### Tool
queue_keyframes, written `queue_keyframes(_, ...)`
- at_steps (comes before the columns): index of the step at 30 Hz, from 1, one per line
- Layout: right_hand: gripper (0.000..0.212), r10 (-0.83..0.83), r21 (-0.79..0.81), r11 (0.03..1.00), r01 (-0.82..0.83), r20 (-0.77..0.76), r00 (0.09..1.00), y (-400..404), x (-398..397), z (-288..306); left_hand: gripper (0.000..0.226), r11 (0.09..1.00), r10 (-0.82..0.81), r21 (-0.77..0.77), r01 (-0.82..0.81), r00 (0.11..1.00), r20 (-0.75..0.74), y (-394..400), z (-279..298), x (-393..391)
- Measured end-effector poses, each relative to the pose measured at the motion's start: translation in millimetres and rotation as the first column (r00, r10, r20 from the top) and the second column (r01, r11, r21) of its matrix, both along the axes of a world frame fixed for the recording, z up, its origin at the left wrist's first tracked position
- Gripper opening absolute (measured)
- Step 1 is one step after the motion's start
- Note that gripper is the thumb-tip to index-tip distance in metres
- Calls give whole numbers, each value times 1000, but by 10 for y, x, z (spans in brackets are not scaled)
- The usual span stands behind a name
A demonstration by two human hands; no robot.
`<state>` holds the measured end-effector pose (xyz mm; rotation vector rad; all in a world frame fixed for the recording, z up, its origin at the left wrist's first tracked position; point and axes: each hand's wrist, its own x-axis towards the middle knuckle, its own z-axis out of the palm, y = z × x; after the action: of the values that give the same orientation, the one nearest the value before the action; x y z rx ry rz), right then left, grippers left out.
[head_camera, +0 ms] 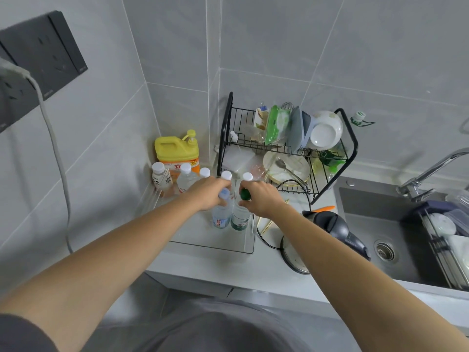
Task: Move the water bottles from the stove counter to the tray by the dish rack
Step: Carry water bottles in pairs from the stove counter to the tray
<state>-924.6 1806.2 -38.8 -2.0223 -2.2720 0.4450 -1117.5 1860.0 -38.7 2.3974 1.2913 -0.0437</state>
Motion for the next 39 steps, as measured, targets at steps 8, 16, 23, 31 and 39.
queue_keyframes(8,24,68,-42,997,-68,13,998,24,13,88,31,999,-16,31,17,999,-34,-2,30,18)
queue_keyframes(16,21,25,31,999,-27,60,998,-42,-16,17,32,997,7,72,-3,998,-56,-75,40,29)
queue_keyframes(23,25,-10,30,1000,8,90,996,-85,-64,70,29,995,28,99,-20,996,-82,-91,-3,48)
queue_keyframes(31,35,-12,55,998,6,103,995,-93,-40,14,22,991,42,132,-30,995,-95,-118,-19,80)
queue_keyframes(39,36,-11,67,998,3,120,993,-63,-50,-12,22,990,42,140,-29,994,-96,-134,-12,76)
